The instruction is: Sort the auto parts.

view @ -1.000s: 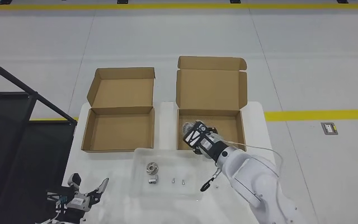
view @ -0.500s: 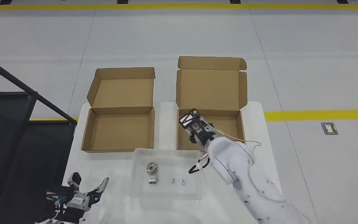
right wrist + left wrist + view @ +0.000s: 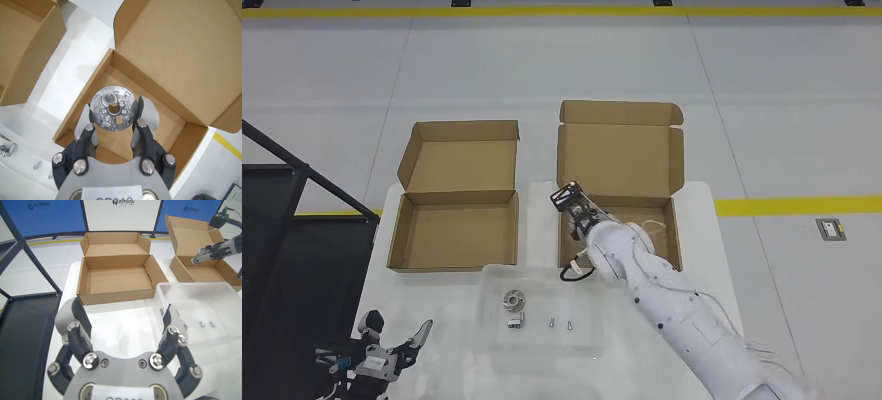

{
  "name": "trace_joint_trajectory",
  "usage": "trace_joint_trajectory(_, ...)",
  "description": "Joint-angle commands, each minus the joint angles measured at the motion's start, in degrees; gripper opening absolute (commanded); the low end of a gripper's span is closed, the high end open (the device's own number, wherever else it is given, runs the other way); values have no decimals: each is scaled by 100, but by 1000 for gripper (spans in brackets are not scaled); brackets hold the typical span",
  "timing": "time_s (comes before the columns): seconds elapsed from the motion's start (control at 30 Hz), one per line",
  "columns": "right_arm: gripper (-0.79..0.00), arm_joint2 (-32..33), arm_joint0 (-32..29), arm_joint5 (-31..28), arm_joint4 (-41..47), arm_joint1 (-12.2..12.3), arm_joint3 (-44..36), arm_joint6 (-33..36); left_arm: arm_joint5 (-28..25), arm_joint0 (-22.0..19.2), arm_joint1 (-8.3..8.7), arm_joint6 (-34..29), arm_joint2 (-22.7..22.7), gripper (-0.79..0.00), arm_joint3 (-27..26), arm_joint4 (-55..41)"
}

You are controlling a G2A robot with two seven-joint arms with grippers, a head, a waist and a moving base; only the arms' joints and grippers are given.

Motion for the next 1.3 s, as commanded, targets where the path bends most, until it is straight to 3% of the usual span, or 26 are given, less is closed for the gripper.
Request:
trace_joint_trajectory(0.0,-785,-109,153,40,76,-109,406,-50,0,0,0,0,0,0,0,0)
trace_joint_trajectory(0.33,-785,-295,677,-66,538,-547,2019,-769,0,0,0,0,0,0,0,0)
trace_joint_trajectory(0.7,-785,-319,977,-262,773,-853,3015,-1147,0,0,0,0,0,0,0,0)
trace_joint_trajectory(0.73,-696,-322,997,-274,778,-875,3072,-1162,0,0,0,0,0,0,0,0)
trace_joint_trajectory(0.77,-529,-325,1016,-288,783,-896,3128,-1172,0,0,0,0,0,0,0,0)
trace_joint_trajectory(0.83,-363,-327,1050,-310,788,-935,3231,-1202,0,0,0,0,0,0,0,0)
trace_joint_trajectory(0.87,-194,-327,1064,-324,791,-952,3281,-1212,0,0,0,0,0,0,0,0)
trace_joint_trajectory(1.17,-55,-316,1158,-385,728,-1055,3571,-1294,0,0,0,0,0,0,0,0)
trace_joint_trajectory(1.27,-62,-298,1178,-383,684,-1061,3516,-1314,0,0,0,0,0,0,0,0)
